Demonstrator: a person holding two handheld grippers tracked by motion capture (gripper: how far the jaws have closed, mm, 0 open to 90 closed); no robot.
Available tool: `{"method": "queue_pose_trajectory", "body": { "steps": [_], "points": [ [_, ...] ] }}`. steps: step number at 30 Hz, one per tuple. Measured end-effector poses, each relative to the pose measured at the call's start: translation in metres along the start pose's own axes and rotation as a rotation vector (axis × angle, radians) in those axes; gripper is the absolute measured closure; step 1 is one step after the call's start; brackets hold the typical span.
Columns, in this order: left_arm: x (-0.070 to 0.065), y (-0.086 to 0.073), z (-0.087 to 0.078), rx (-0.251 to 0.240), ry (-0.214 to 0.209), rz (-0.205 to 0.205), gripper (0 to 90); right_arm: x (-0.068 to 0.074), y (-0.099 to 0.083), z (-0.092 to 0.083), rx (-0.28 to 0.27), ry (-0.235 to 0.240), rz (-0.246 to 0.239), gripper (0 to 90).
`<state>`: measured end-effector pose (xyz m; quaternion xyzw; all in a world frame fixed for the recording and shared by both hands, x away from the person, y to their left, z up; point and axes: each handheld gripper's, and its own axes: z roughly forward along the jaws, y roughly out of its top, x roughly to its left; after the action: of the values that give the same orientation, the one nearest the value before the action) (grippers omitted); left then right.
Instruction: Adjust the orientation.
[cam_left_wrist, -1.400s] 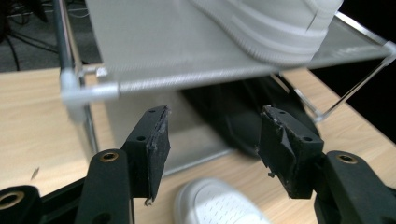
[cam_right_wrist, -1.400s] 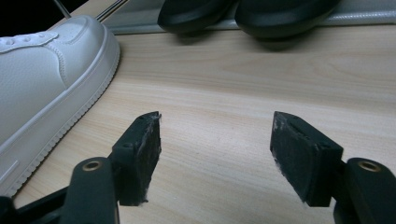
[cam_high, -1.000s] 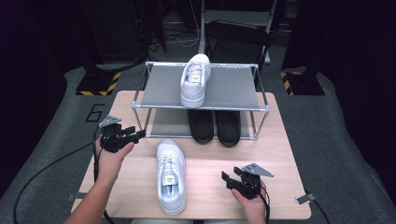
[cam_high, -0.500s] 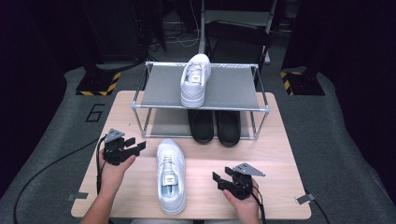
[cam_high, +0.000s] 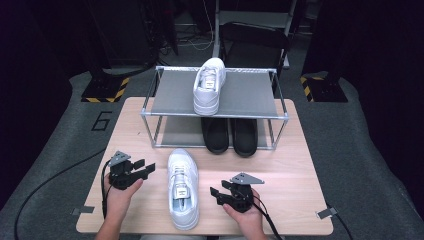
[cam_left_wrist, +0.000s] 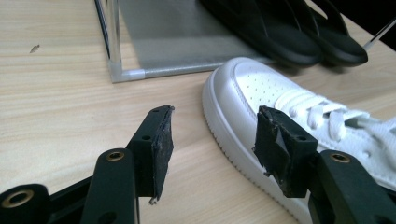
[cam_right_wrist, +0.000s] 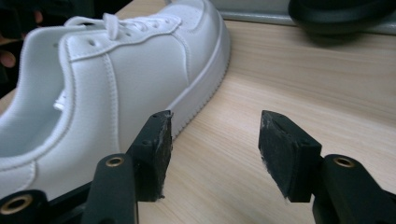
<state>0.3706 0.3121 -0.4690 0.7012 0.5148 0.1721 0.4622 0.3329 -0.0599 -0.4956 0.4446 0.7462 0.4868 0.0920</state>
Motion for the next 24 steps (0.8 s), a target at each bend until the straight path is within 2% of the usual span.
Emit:
{"method": "queue_pose_trajectory", "body": {
  "steps": [2,5,6,7,8,10,12,14,15,17,19,24],
  "points": [
    [0.002,-0.003,-0.001,0.023,-0.003,0.015,45.9,0.004,0.004,0.0,-0.011,0.005,0.0,41.2],
    [0.003,-0.007,0.0,0.03,-0.01,-0.004,45.9,0.011,0.011,-0.001,-0.035,0.014,-0.022,41.3],
    [0.001,-0.009,0.001,0.0,-0.007,-0.03,45.8,0.014,0.013,0.0,-0.044,0.011,-0.037,42.6],
    [0.002,-0.009,0.0,0.014,-0.014,-0.027,45.8,0.016,0.015,0.001,-0.039,0.003,-0.041,42.8],
    [0.002,-0.009,0.0,0.009,-0.009,-0.02,45.8,0.019,0.018,0.003,-0.036,0.018,-0.027,42.8],
    [0.0,-0.01,0.0,-0.005,-0.002,-0.026,45.7,0.025,0.021,0.007,-0.028,0.057,-0.038,43.4],
    [0.001,-0.01,-0.002,0.006,-0.008,-0.021,45.7,0.032,0.023,0.009,-0.03,0.064,-0.062,43.3],
    [0.001,-0.011,-0.001,-0.004,0.001,-0.026,45.6,0.038,0.024,0.01,-0.034,0.069,-0.078,43.1],
    [0.001,-0.011,-0.002,0.01,-0.003,-0.023,45.6,0.04,0.024,0.012,-0.036,0.068,-0.085,43.9],
    [0.001,-0.012,-0.002,0.011,-0.001,-0.024,45.5,0.042,0.023,0.014,-0.038,0.078,-0.086,47.1],
    [0.001,-0.013,-0.002,0.011,0.005,-0.008,45.5,0.042,0.023,0.014,-0.044,0.087,-0.084,48.5],
    [0.001,-0.014,-0.001,0.02,0.004,-0.016,45.4,0.046,0.026,0.015,-0.055,0.093,-0.079,49.6]
  ]
}}
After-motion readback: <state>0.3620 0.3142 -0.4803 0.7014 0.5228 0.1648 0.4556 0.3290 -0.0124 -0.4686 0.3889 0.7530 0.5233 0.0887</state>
